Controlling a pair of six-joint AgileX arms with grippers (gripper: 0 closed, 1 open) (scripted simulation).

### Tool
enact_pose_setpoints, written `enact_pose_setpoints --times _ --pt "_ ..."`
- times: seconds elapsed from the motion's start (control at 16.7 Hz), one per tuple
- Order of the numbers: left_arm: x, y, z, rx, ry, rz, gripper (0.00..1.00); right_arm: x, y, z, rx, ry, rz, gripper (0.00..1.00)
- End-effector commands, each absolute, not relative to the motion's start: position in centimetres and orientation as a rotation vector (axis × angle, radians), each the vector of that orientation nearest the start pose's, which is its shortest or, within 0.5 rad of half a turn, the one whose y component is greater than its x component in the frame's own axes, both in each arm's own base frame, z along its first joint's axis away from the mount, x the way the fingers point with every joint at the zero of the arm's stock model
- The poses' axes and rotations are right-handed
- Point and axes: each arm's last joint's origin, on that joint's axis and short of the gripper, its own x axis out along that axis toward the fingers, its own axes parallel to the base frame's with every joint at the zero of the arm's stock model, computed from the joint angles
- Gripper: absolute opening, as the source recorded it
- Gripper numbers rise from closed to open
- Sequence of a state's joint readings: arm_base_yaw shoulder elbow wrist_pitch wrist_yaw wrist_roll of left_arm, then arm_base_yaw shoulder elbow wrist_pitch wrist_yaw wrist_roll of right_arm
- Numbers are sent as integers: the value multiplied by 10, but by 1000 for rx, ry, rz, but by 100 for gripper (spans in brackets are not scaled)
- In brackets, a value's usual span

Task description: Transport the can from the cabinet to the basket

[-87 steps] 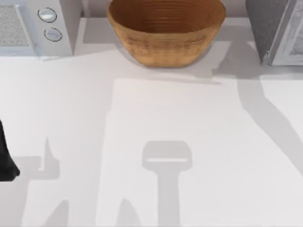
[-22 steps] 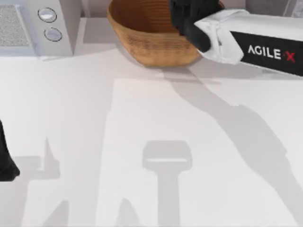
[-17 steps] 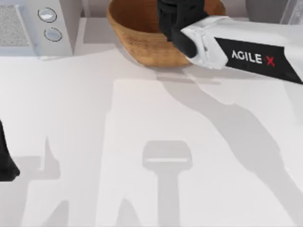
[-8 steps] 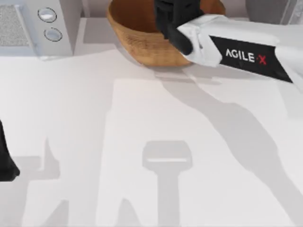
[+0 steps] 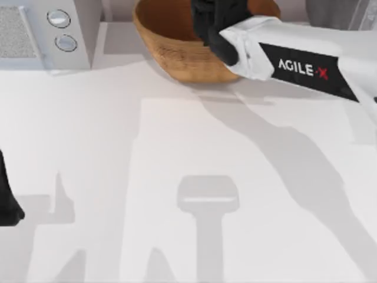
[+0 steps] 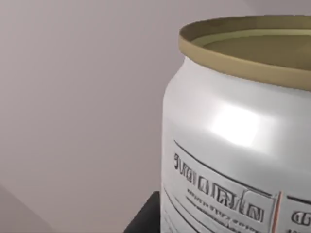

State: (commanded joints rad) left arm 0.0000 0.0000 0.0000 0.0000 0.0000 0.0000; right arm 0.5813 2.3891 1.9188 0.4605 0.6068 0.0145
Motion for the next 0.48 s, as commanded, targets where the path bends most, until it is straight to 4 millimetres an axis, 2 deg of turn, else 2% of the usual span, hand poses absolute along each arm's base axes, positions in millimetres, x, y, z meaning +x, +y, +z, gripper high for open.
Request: enact_pose_setpoints --times 0.48 --pt "106 -1 160 0 0 0 100 472 298 222 0 2 2 75"
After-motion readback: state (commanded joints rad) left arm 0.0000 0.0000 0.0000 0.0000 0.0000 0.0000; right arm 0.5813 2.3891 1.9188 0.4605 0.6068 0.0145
